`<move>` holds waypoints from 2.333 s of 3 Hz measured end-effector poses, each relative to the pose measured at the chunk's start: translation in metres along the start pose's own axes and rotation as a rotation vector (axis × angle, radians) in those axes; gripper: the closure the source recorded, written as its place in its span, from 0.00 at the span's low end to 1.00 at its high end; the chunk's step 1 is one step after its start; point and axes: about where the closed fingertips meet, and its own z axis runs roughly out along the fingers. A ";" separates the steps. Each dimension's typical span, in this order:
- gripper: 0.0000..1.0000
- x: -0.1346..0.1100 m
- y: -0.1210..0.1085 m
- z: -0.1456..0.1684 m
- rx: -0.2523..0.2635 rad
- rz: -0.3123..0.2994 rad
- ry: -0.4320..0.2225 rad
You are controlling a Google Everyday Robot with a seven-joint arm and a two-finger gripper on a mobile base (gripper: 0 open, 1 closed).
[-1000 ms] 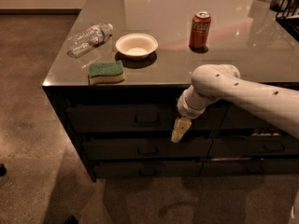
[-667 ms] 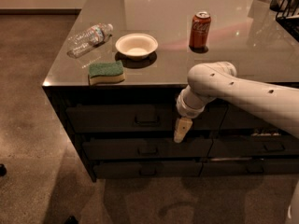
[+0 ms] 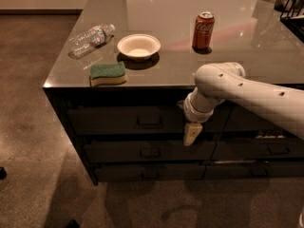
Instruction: Open top drawer
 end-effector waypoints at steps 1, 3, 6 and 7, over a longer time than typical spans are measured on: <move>0.42 0.009 0.007 0.006 -0.037 -0.018 -0.006; 0.80 0.004 0.019 0.002 -0.088 -0.064 -0.012; 0.63 -0.001 0.035 -0.012 -0.098 -0.060 -0.025; 0.40 -0.001 0.036 -0.011 -0.099 -0.061 -0.025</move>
Offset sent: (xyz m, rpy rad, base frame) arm -0.0169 -0.0060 -0.0054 -0.0213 0.0762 0.1107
